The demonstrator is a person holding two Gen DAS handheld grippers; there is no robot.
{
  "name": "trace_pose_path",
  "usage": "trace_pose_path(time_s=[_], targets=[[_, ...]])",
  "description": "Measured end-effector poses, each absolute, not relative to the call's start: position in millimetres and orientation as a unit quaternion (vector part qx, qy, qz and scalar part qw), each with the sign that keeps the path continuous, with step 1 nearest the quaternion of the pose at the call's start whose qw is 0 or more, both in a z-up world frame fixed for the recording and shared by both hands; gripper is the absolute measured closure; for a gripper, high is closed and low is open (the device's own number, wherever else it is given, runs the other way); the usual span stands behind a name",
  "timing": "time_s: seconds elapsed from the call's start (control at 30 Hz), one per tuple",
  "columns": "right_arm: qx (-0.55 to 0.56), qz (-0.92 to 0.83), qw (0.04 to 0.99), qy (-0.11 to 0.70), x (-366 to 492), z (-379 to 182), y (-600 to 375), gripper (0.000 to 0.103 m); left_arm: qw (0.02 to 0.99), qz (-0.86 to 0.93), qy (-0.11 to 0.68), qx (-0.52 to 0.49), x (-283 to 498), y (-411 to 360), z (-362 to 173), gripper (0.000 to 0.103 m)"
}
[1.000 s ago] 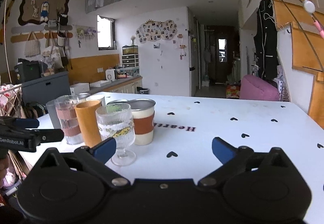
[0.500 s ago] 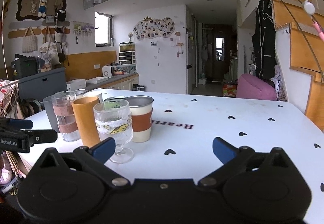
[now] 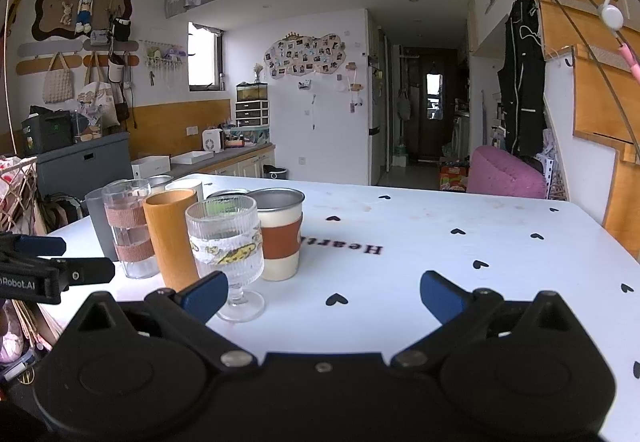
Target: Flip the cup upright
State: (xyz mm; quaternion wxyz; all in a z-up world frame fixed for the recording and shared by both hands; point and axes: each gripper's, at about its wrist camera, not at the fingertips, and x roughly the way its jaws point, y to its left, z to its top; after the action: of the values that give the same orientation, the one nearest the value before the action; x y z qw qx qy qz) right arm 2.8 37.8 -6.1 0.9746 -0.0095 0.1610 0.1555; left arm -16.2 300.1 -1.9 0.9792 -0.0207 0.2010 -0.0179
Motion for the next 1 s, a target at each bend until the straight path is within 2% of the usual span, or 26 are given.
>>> trace_pose_path(time_s=[1.0], targets=[[-0.009,0.156,0.974,0.162,2.7,-5.5,37.9,0.000,0.978,-0.016,0.206,-0.019,-14.4,301.5,-5.5,0.000]])
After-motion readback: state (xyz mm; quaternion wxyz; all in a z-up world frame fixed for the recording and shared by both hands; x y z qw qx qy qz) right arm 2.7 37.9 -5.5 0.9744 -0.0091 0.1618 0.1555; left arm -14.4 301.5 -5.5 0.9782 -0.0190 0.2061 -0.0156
